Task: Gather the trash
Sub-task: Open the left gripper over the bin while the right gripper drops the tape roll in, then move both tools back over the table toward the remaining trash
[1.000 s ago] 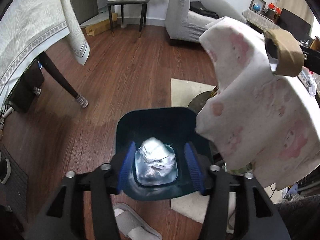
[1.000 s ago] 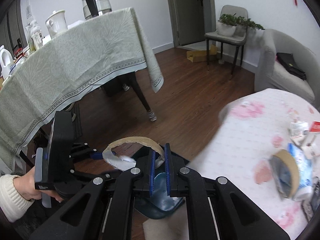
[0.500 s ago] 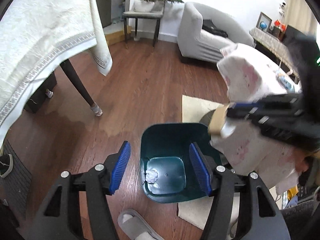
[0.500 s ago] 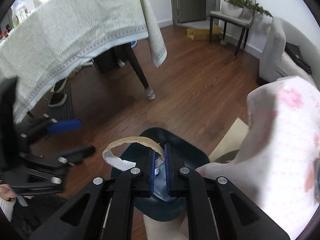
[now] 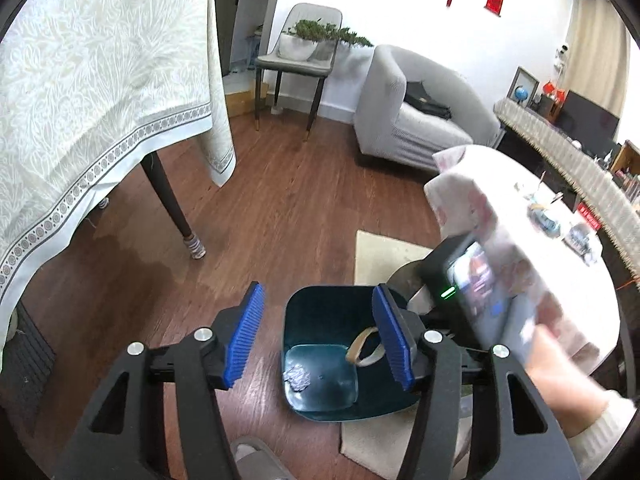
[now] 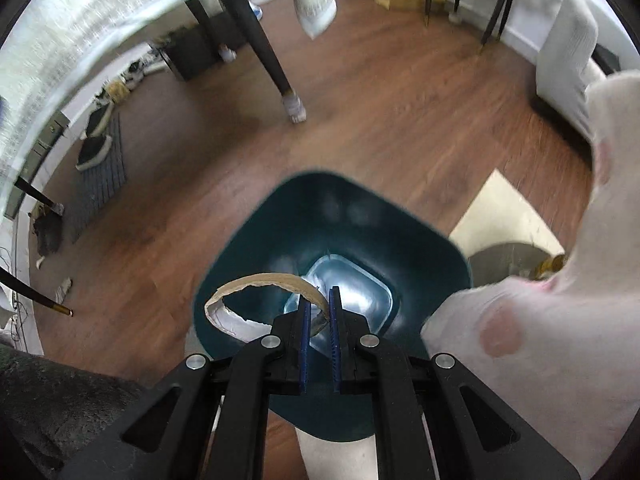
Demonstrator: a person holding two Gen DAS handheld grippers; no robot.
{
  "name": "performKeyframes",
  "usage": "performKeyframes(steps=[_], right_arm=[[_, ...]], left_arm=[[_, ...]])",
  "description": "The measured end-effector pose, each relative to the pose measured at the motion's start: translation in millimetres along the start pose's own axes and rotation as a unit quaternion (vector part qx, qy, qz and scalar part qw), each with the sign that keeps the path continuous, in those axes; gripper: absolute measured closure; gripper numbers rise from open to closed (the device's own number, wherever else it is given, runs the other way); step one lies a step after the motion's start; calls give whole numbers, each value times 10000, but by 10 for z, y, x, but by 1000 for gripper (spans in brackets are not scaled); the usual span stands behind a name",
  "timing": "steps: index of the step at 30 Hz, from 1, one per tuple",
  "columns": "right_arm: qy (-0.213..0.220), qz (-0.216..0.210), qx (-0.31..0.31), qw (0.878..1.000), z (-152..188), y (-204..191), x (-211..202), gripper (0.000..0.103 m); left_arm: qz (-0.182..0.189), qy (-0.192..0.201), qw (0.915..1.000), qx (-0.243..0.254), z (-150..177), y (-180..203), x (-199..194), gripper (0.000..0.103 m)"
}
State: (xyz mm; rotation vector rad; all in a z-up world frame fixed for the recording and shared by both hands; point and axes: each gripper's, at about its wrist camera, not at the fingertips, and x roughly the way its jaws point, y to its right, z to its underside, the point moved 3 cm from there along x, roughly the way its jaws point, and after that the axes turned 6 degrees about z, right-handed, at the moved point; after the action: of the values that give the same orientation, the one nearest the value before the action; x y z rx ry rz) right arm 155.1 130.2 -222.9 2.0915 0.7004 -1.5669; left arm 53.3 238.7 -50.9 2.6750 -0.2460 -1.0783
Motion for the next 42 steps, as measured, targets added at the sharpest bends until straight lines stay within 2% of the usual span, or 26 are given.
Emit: performKeyframes(steps=[4,6,7,8,9,10,20,26,33,37,39,41,42], right_arm=[[-205,61,75,9997,75,21,129,94],[-256,16,154,9996,103,49,137,91],[-261,0,185,9995,115,56,129,78],[-240,-14,246,9994,124,75,108,53],[-191,-13,283,9994,130,84,83,42],[-143,-32,294,9995,127,91,65,38],[201,-625,294,9974,128,46,-277,38],[531,-1137,243,9918,220,39,-696,38],[1102,-1258,214,9857,375,168,-1281,38],[1439,-1257,162,9814,466,289,-1578,38],[1590,-1394,134,9773,509,342,-1709,39],[1704,-1328,176,9762,562,413,-1828,39],[1782,-1467,259,9726,596,470,-1904,39]], left_arm=[[99,108,9999,-18,-60,54,-50,45],[124,164,9998,10,-96,105,-68,45],[136,178,9997,24,-110,120,-79,45],[156,188,9997,40,-120,149,-83,45],[168,202,9996,64,-132,183,-85,45],[164,208,9996,82,-128,197,-88,45],[161,392,9989,209,-217,337,-154,45],[155,485,9983,270,-290,501,-156,45],[54,622,9972,407,-413,736,-125,44],[123,721,9961,502,-485,896,-100,41],[187,766,9954,551,-507,990,-78,39],[263,821,9940,670,-527,1123,-33,34],[266,839,9935,728,-535,1178,-15,33]])
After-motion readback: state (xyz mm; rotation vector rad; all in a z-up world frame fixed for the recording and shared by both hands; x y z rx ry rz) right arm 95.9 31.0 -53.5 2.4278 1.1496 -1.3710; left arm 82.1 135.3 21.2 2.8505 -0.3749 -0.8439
